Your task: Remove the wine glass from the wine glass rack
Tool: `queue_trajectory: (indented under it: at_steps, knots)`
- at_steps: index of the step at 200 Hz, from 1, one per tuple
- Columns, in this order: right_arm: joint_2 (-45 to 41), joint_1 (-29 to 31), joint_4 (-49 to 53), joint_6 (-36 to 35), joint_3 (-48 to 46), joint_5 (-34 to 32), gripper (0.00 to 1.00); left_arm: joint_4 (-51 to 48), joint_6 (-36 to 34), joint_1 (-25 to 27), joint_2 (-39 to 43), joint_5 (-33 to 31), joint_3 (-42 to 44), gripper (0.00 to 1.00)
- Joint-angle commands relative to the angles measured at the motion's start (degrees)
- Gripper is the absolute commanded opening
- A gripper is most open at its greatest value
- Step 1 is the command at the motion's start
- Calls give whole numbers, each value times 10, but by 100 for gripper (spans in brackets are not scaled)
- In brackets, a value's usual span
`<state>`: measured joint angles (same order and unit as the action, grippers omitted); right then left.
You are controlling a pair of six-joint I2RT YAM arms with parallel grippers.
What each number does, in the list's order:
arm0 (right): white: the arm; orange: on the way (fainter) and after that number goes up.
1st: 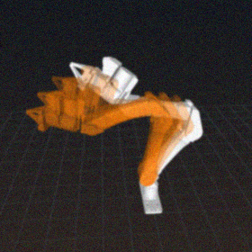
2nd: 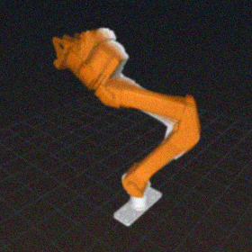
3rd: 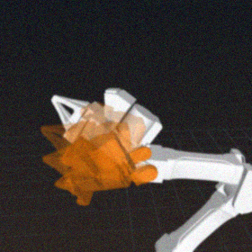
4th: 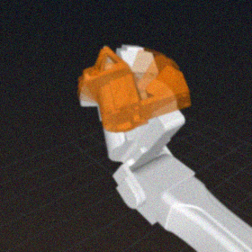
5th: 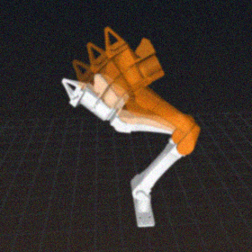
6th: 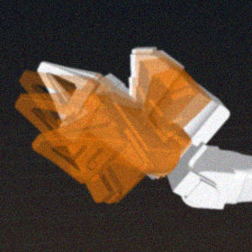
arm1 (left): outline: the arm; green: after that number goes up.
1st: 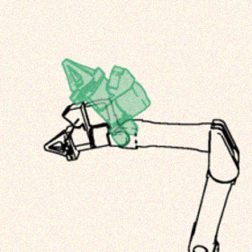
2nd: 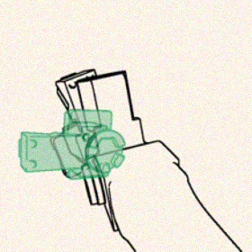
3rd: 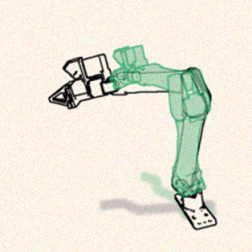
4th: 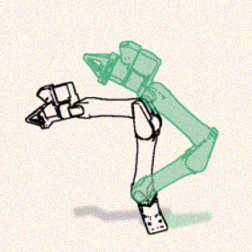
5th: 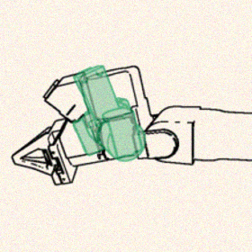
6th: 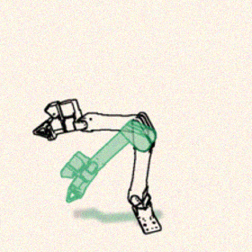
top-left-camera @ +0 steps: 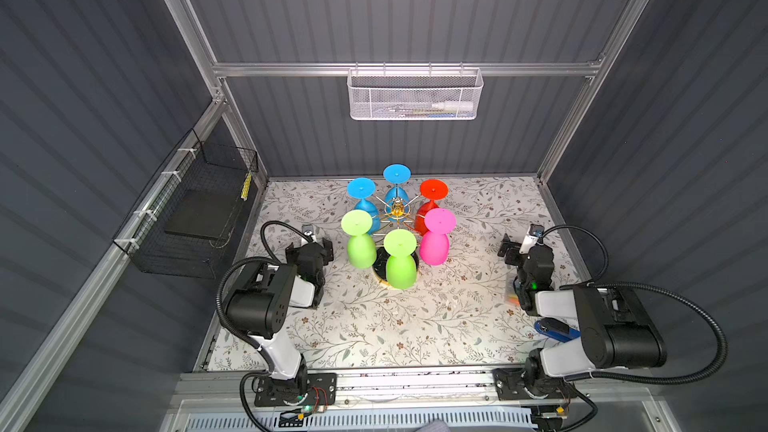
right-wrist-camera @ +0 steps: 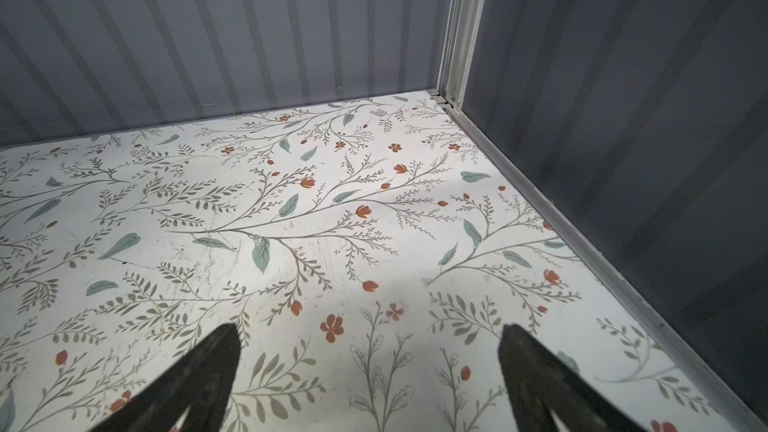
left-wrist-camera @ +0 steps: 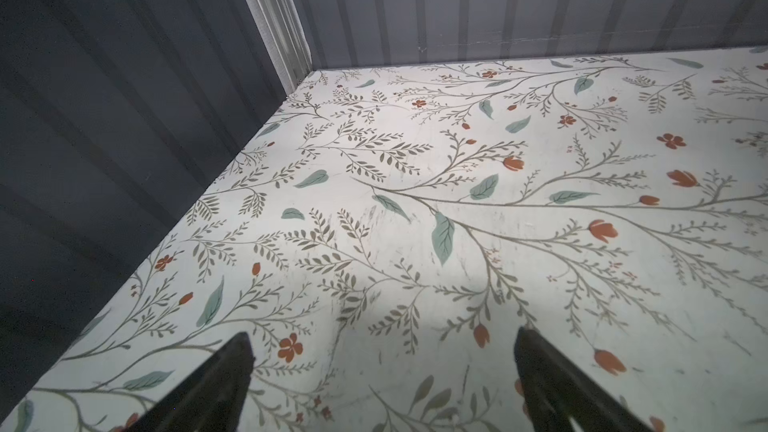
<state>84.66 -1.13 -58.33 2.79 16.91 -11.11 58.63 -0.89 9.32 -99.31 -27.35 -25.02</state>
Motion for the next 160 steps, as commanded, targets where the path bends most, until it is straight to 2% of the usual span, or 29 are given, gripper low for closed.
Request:
queue_trajectory:
  at_steps: [1, 160]
  knots:
    - [-11, -3, 9, 6, 9, 24, 99, -1, 4, 0, 3, -9, 3, 100]
    - [-11, -3, 8, 6, 9, 25, 99, -11, 6, -2, 3, -4, -1, 100]
